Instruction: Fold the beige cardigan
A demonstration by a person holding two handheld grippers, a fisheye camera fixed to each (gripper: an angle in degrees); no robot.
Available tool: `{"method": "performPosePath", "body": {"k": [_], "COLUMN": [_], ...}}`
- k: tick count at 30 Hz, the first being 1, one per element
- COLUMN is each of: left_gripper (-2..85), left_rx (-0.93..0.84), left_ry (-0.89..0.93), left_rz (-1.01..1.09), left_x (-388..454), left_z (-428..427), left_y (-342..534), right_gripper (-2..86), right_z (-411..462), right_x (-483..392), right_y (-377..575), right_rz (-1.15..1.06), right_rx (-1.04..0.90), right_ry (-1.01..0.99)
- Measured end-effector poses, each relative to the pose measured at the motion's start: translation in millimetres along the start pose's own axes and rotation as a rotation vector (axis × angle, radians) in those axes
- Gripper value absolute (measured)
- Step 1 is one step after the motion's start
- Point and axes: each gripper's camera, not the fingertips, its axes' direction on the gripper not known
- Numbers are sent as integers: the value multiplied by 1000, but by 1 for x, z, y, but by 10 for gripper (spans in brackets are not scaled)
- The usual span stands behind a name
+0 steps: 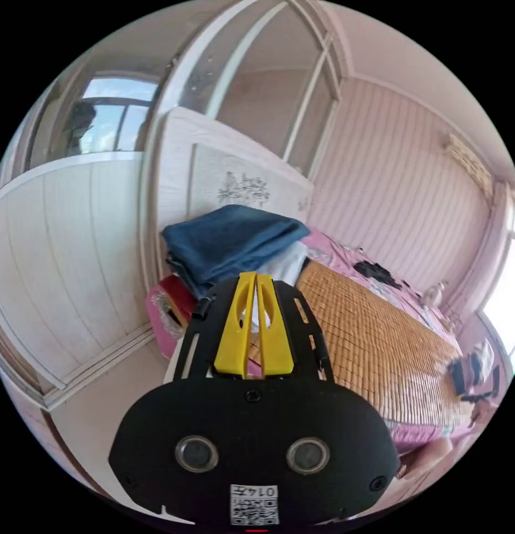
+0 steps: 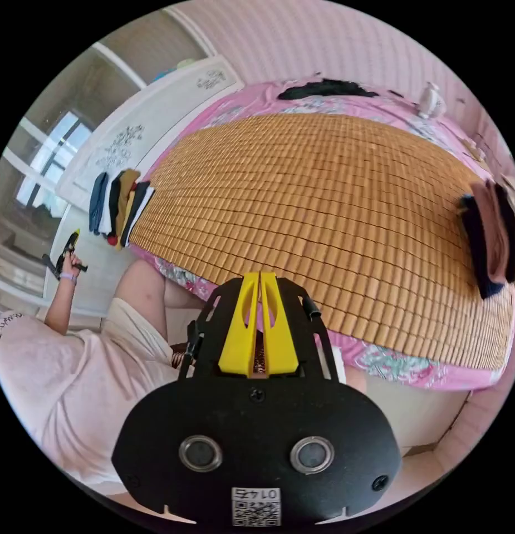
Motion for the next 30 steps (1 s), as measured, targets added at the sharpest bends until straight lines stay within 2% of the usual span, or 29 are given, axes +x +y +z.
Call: {"method": "performPosePath", "body": {"k": [3,6,7,9,13,17,23,30], "left_gripper": [-9,-9,-9,-7,13,61,86,101], "left_rx": [-39,-150,-208,-257,-289,-311,-338,-383], "left_ry": [120,222,304,437,652,876,1100,1262], "left_rz": [147,146,148,205,489,660,980,1190], "left_x": [77,150,183,242,401,553,776,972], "left_z": [-4,20,32,44,52,59,59,46], "left_y": [35,76,89,104,128,144,192,277], "right_gripper": [9,32,50,63,76,84,89,93], "right_z": [-42,-70,-78,-88,-118,-151,-197,-211], "right_x": [25,45,54,69,113,156,232,299], "right_y": [57,93,103,113,126,121,81,16], "right_rz": [87,139,179,196,207,207,196,116], "right_rx": [153,279,310,323,380,446,486,452], "right_ry": [125,273,340,379,392,423,452,584]}}
